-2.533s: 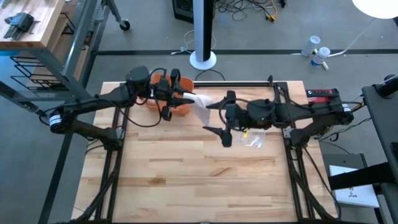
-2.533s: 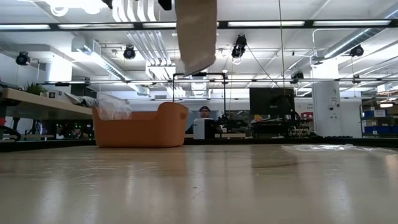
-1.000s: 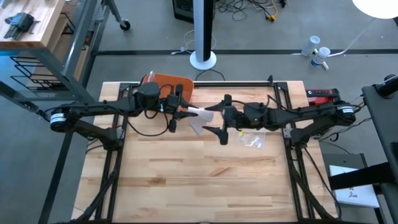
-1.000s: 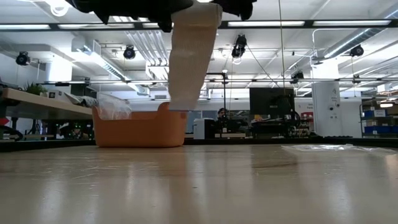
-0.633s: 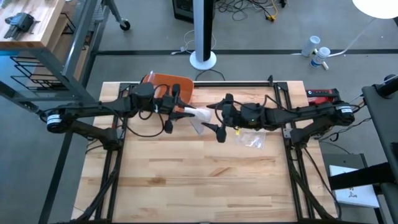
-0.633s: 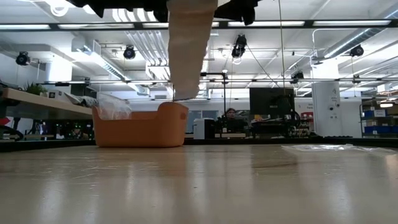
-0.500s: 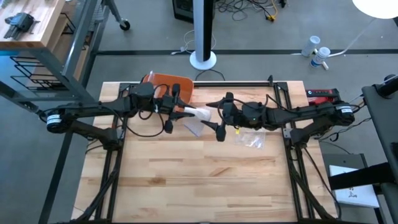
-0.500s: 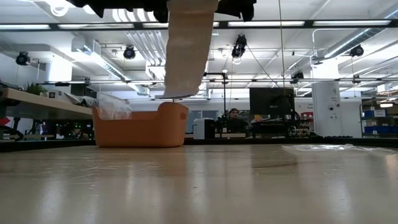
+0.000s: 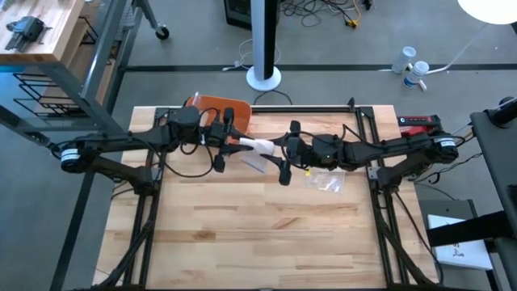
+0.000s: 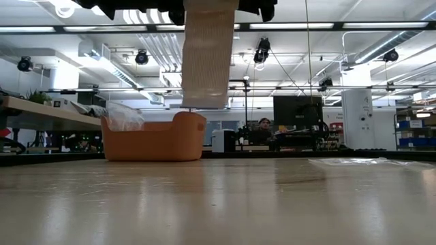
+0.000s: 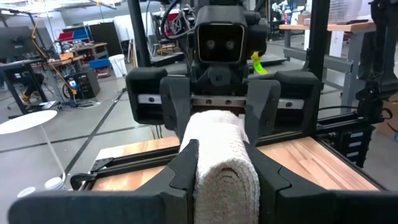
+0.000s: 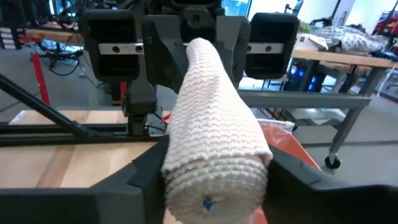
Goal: Roll bandage
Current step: Roll the white bandage
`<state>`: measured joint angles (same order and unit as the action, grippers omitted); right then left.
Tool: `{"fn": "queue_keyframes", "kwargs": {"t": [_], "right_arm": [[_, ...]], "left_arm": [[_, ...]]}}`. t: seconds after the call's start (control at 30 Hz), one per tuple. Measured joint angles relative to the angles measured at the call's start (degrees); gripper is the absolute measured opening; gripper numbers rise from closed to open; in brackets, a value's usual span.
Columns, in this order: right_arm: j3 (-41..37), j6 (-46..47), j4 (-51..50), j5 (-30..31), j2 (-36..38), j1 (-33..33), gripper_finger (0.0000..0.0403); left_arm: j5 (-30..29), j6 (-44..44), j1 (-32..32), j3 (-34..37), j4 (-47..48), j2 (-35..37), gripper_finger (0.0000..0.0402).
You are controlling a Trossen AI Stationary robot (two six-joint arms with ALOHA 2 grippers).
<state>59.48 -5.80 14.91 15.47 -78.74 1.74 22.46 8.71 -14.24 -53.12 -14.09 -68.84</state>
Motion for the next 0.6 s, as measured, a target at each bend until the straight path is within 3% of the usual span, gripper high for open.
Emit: {"fn": "queue_keyframes", "kwargs": {"t": [0.3, 0.6], "right_arm": [[1.27, -2.95, -0.18, -0.67, 0.08, 0.02, 0.0095], [4.47, -4.45, -2.71, -0.75, 0.31, 0.0, 0.0103]], "left_arm": [[0.89, -0.22, 0.0, 0.0, 0.18, 0.77, 0.0118], [-1.11, 3.8, -0.02, -0.37, 8.7, 5.34, 0.0208]]}}
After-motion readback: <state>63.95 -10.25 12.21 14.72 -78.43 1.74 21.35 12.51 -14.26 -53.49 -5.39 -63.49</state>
